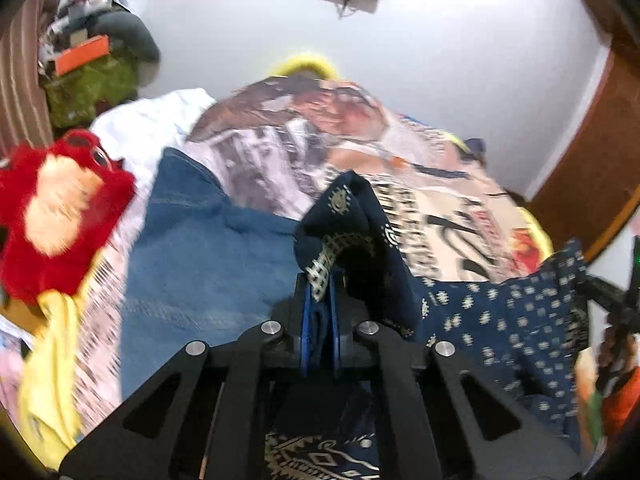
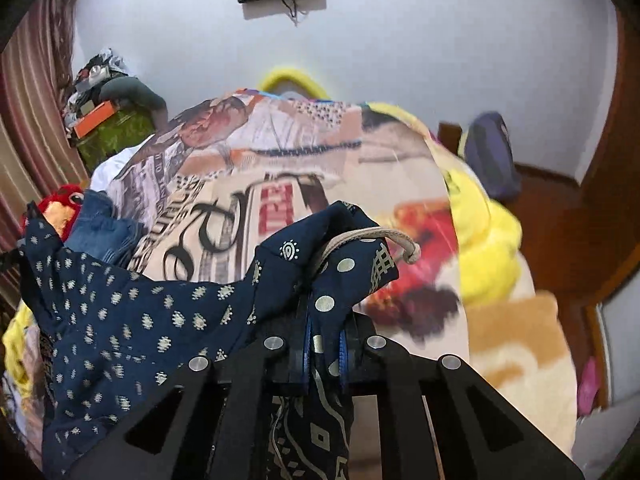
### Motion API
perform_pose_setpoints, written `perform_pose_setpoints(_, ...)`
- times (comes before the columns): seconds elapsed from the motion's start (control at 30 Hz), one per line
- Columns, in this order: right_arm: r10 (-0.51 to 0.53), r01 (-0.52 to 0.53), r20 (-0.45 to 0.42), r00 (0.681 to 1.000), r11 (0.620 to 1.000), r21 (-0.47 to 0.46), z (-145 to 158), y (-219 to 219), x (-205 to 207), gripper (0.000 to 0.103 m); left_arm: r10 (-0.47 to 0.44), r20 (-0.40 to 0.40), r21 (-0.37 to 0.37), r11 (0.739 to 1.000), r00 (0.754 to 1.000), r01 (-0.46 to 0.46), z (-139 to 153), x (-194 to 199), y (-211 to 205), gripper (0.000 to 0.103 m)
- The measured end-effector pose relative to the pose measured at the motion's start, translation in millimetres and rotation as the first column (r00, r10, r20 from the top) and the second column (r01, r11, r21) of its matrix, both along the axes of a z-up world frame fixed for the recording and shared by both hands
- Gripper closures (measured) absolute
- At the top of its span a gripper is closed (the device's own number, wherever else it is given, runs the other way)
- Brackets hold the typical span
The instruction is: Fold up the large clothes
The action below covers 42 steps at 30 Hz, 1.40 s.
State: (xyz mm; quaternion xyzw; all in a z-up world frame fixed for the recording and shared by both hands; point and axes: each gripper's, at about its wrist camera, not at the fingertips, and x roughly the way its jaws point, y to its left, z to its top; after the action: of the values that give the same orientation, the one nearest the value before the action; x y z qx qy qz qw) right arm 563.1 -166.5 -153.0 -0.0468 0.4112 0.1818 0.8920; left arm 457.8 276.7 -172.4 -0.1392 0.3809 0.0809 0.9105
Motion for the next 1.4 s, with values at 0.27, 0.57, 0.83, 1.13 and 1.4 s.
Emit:
perform_pose_setpoints(0.27, -0.033, 0.020, -0.095, 0.995, 0.990, -0.139, -67.2, 27.3, 47.2, 0.095, 0.077, -0.118, 0.008, 0.997, 0.990, -0.077, -56.4, 31.2, 45.2, 0.102)
perform_pose_setpoints(0.57, -0.146, 0.155, 0.050, 0.988, 0.939, -0.306, -84.3, 6.6, 42.5, 0.015, 0.046, -0.162, 0.069, 0.997, 0.986, -0.035, -80.4, 22.2, 29.8, 0.101)
perform_pose_setpoints(0.83, -0.113, 0.112, 0.003, 0.994, 0.980, -0.164, -38.3, -27.5, 7.0, 0.015, -0.009, -0.124, 0.127, 0.992, 0.992, 0.025, -35.6, -15.0, 1.4, 0.100)
perform_pose_setpoints(1.13, 0.022, -0.015, 0.076, 0.997, 0.995, -0.095, 53.1, -29.7, -121.8, 0.015, -0.114, -0.078, 0.209, 0.969, 0.990, 0.128, 24.3, -107.5, -58.3, 0.087)
perform_pose_setpoints(1.4, 0.068, -0.061, 0.082, 0.994, 0.995, -0.081, 71.7, -37.7, -238.8, 0.005, -0.179, -0.042, 0.206, 0.961, 0.983, 0.184, 42.0, -201.3, -95.5, 0.030)
